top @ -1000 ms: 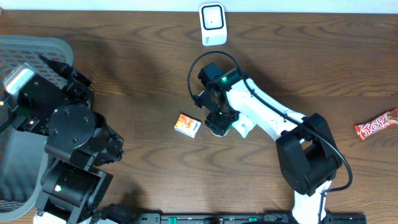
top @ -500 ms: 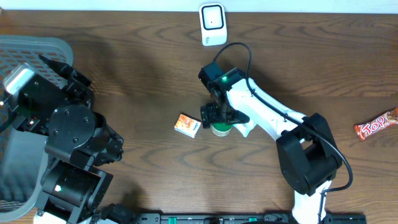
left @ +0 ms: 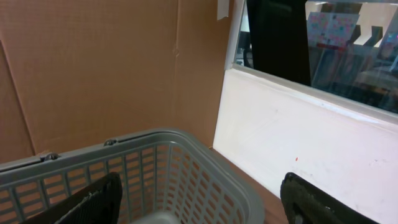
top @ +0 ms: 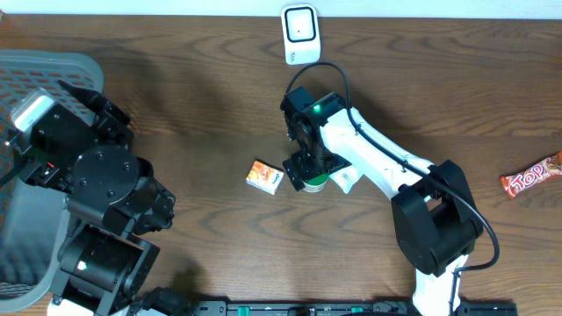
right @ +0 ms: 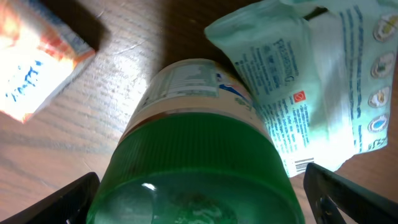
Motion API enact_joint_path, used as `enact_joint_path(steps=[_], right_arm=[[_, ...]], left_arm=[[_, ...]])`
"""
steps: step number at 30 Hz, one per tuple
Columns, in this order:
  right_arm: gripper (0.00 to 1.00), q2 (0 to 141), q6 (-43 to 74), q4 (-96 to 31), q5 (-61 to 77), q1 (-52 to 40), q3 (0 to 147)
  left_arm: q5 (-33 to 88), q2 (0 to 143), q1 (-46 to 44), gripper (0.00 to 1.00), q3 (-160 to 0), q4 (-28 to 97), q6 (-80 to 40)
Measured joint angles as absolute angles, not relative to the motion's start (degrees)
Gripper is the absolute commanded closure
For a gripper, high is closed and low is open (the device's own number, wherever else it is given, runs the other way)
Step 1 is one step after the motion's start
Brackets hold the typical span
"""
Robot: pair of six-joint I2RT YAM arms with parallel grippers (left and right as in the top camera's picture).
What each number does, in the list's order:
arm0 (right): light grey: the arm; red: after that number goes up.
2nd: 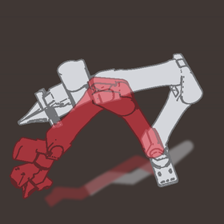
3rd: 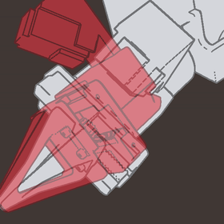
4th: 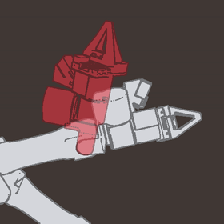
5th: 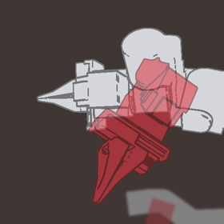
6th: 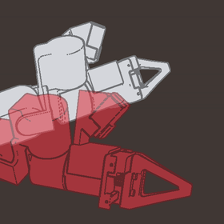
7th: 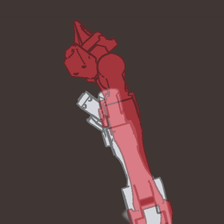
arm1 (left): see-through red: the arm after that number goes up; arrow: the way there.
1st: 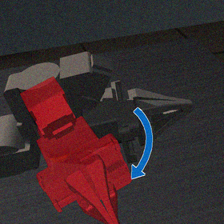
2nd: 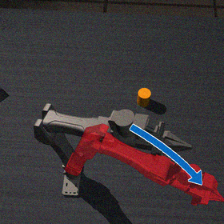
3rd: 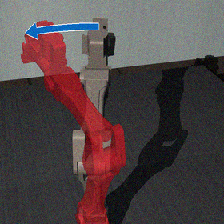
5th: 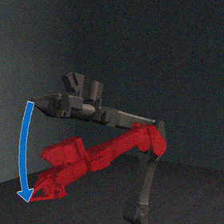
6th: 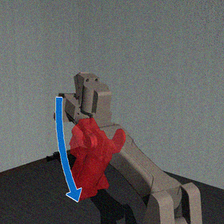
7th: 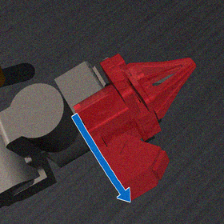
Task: Scan the item barcode
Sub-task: 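Close the right gripper around the bottle body and adjust grip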
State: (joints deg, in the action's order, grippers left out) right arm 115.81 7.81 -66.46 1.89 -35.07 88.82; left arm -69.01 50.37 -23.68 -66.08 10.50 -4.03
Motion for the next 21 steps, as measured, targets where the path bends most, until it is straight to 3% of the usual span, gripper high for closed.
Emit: enact_joint_path(steps=[11, 21], right_arm=[[0.03, 116.6, 4.67, -63.31, 1.87, -36.25, 88.31], [0.37, 118.43, -0.99, -61.41, 1.56, -36.29, 83.4]], left_arm=[[-69.01, 50.37, -23.68, 0.18, -66.08, 10.52, -4.03], [-69.01, 50.37, -23.68, 0.18, -66.08, 11.97, -4.03]])
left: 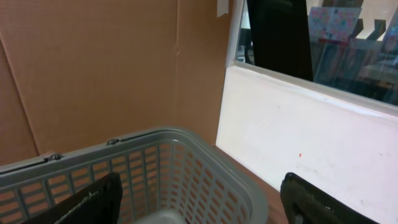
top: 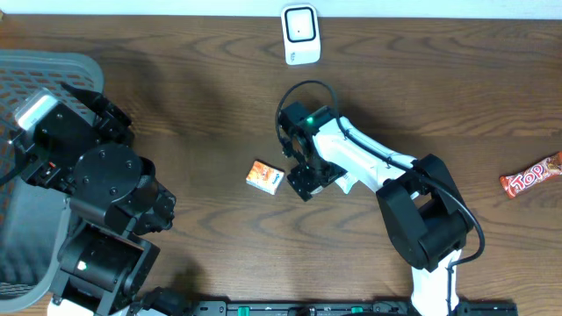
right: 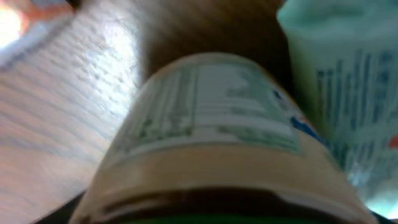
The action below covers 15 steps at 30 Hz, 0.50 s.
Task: Scan the item barcode
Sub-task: 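Close the right gripper around the bottle body and adjust grip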
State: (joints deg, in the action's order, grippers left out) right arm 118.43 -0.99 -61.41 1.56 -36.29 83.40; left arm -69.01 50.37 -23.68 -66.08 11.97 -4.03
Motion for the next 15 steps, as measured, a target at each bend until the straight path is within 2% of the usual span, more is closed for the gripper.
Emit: enact_joint_path(steps=[3, 5, 7, 10, 11, 15], right_arm=[[0.45, 117.99, -3.33, -60.29, 1.17, -36.25, 82.76], [0.46, 117.95, -4.34, -59.72, 0.99, -36.25, 82.63], [0.43, 117.93, -4.89, -59.05, 0.89, -36.25, 82.56], [0.51, 117.91, -1.83, -58.63, 0.84, -36.29, 82.54], [0.51, 117.91, 0.14, -58.63, 0.93, -36.29, 82.54], [0.41, 117.91, 15.05, -60.1, 2.59, -36.32, 82.54]], left_arm=[[-69.01, 50.37, -23.68, 0.18, -66.08, 12.01, -4.01], [-69.04, 50.37, -23.68, 0.18, -66.08, 11.99, -4.03], [-69.04, 50.37, -23.68, 0.18, -66.08, 12.01, -4.03], [-69.04, 50.37, -23.68, 0.18, -66.08, 12.01, -4.03], [-69.04, 50.37, -23.68, 0.18, -66.08, 12.01, -4.03], [-69.04, 50.37, -23.68, 0.18, -66.08, 12.01, -4.03]])
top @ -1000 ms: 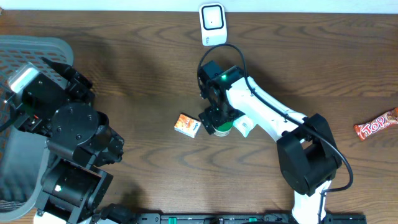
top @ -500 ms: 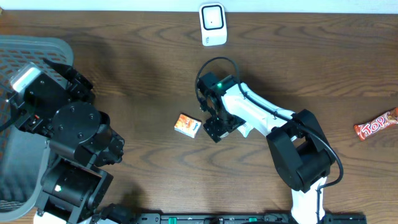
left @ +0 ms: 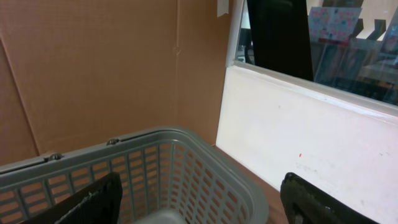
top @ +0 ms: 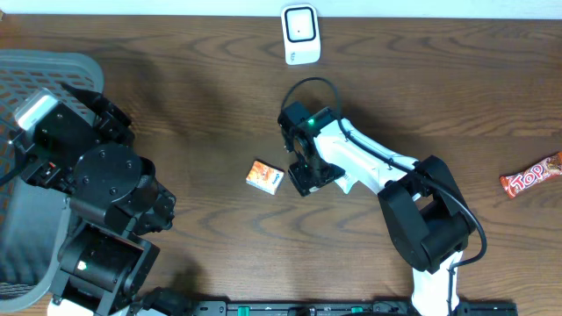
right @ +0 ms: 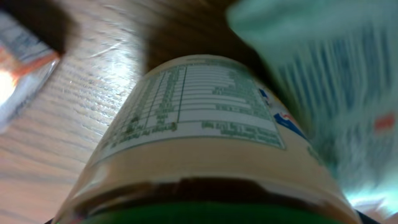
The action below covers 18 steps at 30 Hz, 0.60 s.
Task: Scan the item barcode
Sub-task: 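Close the right gripper around the bottle body and adjust grip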
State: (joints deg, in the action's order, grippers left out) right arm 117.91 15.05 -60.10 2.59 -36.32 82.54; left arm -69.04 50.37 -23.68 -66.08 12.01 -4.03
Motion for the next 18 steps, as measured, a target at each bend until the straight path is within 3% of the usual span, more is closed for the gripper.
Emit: enact_joint_path(steps=[2, 3, 5, 9, 18], right_arm=[[0.29, 117.89, 21.23, -60.14, 4.25, -36.32, 82.54], [0.16, 117.86, 24.16, -59.79, 5.21, -36.32, 82.54], [0.08, 117.86, 27.73, -58.98, 6.94, -36.23, 82.5], [0.01, 117.86, 31.51, -57.71, 7.92, -36.25, 82.43], [0.01, 117.86, 24.27, -57.1, 6.13, -36.25, 82.43]], left_arm=[[-69.01, 50.37, -23.68, 0.18, -66.08, 12.01, -4.03], [-69.04, 50.37, -23.68, 0.18, -66.08, 12.01, -4.03], [-69.01, 50.37, -23.68, 0.18, -66.08, 11.99, -4.03], [-69.06, 50.37, -23.68, 0.18, -66.08, 12.01, -4.03], [-69.19, 50.37, -23.68, 0.18, -66.08, 12.01, -4.03]])
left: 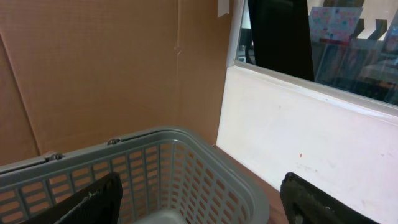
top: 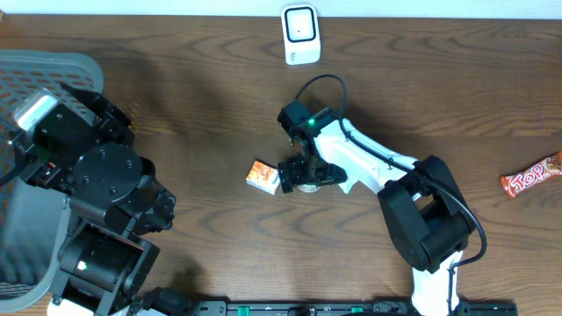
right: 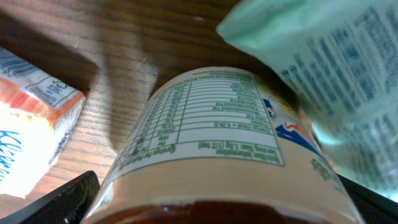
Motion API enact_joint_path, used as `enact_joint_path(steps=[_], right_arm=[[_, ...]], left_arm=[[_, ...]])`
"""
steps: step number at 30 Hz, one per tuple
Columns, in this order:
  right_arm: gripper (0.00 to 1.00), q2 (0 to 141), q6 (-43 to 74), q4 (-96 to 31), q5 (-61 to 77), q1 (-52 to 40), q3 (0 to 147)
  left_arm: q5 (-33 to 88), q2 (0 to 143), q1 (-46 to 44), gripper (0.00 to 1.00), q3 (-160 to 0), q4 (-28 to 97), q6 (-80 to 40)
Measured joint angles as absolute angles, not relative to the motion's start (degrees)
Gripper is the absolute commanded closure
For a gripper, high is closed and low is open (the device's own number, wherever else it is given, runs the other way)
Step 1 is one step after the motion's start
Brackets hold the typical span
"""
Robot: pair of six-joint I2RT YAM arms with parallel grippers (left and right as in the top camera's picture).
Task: Scan the item barcode
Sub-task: 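Close the right gripper around the bottle body and adjust grip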
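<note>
A jar with a cream nutrition label [right: 217, 124] fills the right wrist view and stands between the fingers of my right gripper [right: 224, 190], which is shut on it. Overhead, that gripper [top: 305, 175] sits mid-table over the jar, whose pale side [top: 308, 186] just shows. The white barcode scanner [top: 299, 33] stands at the table's far edge, well beyond it. My left gripper [left: 199, 199] is open above the grey basket [left: 155, 137], holding nothing.
A small orange-and-white box [top: 263, 175] lies just left of the jar, and a mint-green packet [top: 345, 182] touches its right side. A red candy bar [top: 531, 175] lies at the far right. The grey basket [top: 48, 75] fills the left edge.
My right wrist has turned around the jar, and its fingers now show at both sides of it. The orange box has come back into the wrist view. The left arm is unchanged.
My right gripper first stood open above the jar's green lid. It then was lower, with the label filling the view in a blur. Later the label was sharp and close. Now the fingers are shut against the jar's sides. The left arm stayed over the basket throughout.
</note>
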State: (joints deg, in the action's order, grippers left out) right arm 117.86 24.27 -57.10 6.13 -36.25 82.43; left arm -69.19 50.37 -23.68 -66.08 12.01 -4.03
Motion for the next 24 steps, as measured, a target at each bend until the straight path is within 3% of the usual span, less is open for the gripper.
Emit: enact_joint_path(steps=[24], right_arm=[[0.01, 117.86, 11.03, -63.61, 3.62, -36.4, 89.08]], left_arm=[[-69.19, 50.37, -23.68, 0.18, -66.08, 12.71, -4.03]])
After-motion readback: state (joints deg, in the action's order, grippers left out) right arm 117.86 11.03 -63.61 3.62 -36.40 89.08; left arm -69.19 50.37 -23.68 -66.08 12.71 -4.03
